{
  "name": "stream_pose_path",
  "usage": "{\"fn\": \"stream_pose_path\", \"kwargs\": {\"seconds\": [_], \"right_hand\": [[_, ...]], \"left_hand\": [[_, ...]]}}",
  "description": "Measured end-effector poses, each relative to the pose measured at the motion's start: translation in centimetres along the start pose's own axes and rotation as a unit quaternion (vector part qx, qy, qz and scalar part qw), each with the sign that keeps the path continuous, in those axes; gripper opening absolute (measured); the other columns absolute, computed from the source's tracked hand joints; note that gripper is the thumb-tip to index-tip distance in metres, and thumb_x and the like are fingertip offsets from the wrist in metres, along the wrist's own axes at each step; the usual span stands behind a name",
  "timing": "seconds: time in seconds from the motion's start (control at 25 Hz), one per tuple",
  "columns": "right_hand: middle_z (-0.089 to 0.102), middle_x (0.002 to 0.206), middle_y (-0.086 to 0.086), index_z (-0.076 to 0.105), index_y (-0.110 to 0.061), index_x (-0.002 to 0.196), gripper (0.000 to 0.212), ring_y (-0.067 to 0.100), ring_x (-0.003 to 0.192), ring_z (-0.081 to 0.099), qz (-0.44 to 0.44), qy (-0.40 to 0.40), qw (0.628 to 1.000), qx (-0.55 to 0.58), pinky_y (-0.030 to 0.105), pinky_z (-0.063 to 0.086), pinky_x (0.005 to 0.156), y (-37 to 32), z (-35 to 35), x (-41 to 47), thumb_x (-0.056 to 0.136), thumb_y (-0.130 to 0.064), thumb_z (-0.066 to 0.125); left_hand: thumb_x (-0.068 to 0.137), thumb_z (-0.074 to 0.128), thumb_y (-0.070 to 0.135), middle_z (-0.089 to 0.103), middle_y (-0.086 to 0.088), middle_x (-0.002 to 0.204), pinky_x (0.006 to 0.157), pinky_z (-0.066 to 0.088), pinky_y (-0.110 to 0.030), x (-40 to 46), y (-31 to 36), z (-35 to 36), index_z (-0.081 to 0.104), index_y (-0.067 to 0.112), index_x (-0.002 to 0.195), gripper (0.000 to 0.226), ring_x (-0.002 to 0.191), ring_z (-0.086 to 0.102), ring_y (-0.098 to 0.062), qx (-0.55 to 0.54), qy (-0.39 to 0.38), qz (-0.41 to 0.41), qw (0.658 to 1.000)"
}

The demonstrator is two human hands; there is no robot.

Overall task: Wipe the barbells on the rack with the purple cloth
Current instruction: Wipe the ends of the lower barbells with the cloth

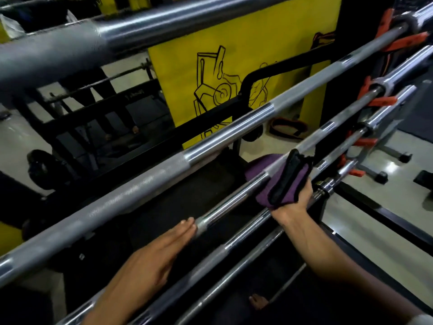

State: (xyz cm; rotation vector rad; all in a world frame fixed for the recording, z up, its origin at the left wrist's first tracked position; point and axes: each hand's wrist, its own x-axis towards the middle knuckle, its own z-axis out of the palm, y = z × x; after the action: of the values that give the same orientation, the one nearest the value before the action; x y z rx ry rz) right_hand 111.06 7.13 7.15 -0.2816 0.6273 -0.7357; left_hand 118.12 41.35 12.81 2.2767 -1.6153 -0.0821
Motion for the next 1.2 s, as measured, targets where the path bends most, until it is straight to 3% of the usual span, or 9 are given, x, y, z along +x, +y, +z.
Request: {"fn": "stream_pose_path", "kwargs": {"seconds": [0.2, 0.36, 0.48, 0.6, 0.76, 0.88, 0.96, 1.12, 1.2], "right_hand": [[0.056, 0.064, 0.012, 0.051, -0.012, 0.083, 0.054, 0.027, 0.063, 0.048, -0.055, -0.088, 0.995, 0.003, 0.031, 0.033, 0.060, 3.3, 4.2, -0.9, 0.091, -0.065, 0.041], [0.048, 0.057, 0.006, 0.050, -0.015, 0.078, 0.058, 0.023, 0.047, 0.042, -0.073, -0.104, 0.992, -0.012, 0.028, 0.027, 0.051, 6.6, 4.7, -2.8, 0.091, -0.070, 0.039], [0.059, 0.079, 0.002, 0.062, -0.016, 0.109, 0.060, 0.021, 0.063, 0.056, 0.003, -0.061, 0.998, -0.001, 0.026, 0.047, 0.055, 11.2, 4.3, -7.1, 0.085, -0.070, 0.051], [0.073, 0.088, 0.003, 0.069, -0.018, 0.109, 0.051, 0.021, 0.074, 0.071, 0.037, 0.002, 0.999, -0.011, 0.027, 0.056, 0.063, 14.5, 3.7, -9.2, 0.092, -0.063, 0.052], [0.070, 0.111, 0.008, 0.065, -0.019, 0.121, 0.089, 0.031, 0.096, 0.069, 0.001, 0.036, 0.999, -0.032, 0.035, 0.057, 0.074, 11.2, 4.2, -6.1, 0.056, -0.078, 0.077], [0.068, 0.086, 0.004, 0.064, -0.020, 0.098, 0.052, 0.025, 0.077, 0.065, -0.041, 0.029, 0.999, -0.014, 0.029, 0.056, 0.065, 7.8, 4.6, -3.2, 0.085, -0.070, 0.059], [0.068, 0.076, 0.009, 0.064, -0.013, 0.092, 0.055, 0.027, 0.070, 0.062, -0.034, 0.008, 0.999, -0.001, 0.028, 0.055, 0.060, 7.8, 4.7, -4.0, 0.091, -0.066, 0.051], [0.072, 0.112, 0.016, 0.059, -0.007, 0.126, 0.080, 0.033, 0.097, 0.071, -0.008, 0.016, 0.996, -0.087, 0.042, 0.062, 0.079, 13.0, 3.8, -8.6, 0.076, -0.069, 0.071], [0.073, 0.113, 0.013, 0.063, -0.009, 0.122, 0.050, 0.028, 0.097, 0.072, -0.012, 0.017, 0.989, -0.150, 0.039, 0.061, 0.082, 14.3, 2.9, -10.8, 0.095, -0.051, 0.061]], "left_hand": [[0.094, 0.034, 0.014, 0.027, 0.018, 0.162, 0.117, 0.025, -0.018, -2.4, -0.4, 0.0, 0.037, 0.029, 0.154, 0.062, 0.145, 0.030, -0.001, 0.005, 0.008, -0.014, 1.000], [0.097, 0.037, 0.020, 0.034, 0.018, 0.158, 0.116, 0.029, -0.018, -2.2, -0.6, 0.2, 0.044, 0.029, 0.150, 0.055, 0.143, 0.035, 0.000, -0.012, 0.039, -0.009, 0.999], [0.098, 0.040, 0.021, 0.034, 0.019, 0.157, 0.116, 0.032, -0.021, -2.3, -0.9, 0.4, 0.044, 0.031, 0.150, 0.053, 0.143, 0.035, 0.001, -0.027, 0.038, -0.010, 0.999], [0.095, 0.051, 0.010, 0.034, 0.019, 0.158, 0.117, 0.032, -0.022, -2.2, -1.4, 0.6, 0.043, 0.031, 0.150, 0.060, 0.143, 0.033, 0.002, -0.028, 0.029, -0.005, 0.999], [0.094, 0.056, 0.006, 0.036, 0.019, 0.156, 0.116, 0.031, -0.019, -2.3, -1.5, 0.5, 0.046, 0.029, 0.149, 0.061, 0.142, 0.033, 0.004, -0.036, 0.039, -0.005, 0.999], [0.096, 0.061, 0.013, 0.039, 0.021, 0.154, 0.114, 0.036, -0.022, -2.3, -1.7, 0.8, 0.048, 0.031, 0.147, 0.056, 0.140, 0.036, 0.006, -0.036, 0.056, -0.005, 0.998], [0.095, 0.064, 0.016, 0.041, 0.022, 0.152, 0.113, 0.037, -0.022, -2.1, -1.8, 1.0, 0.050, 0.032, 0.145, 0.055, 0.138, 0.037, 0.008, -0.041, 0.066, -0.005, 0.997], [0.093, 0.069, 0.015, 0.047, 0.020, 0.149, 0.111, 0.039, -0.021, -1.9, -2.1, 1.2, 0.056, 0.029, 0.142, 0.053, 0.135, 0.042, 0.008, -0.055, 0.082, -0.003, 0.995], [0.091, 0.071, 0.014, 0.049, 0.019, 0.147, 0.109, 0.043, -0.023, -2.0, -2.0, 1.3, 0.059, 0.028, 0.139, 0.051, 0.133, 0.044, 0.007, -0.053, 0.097, 0.000, 0.994]]}}
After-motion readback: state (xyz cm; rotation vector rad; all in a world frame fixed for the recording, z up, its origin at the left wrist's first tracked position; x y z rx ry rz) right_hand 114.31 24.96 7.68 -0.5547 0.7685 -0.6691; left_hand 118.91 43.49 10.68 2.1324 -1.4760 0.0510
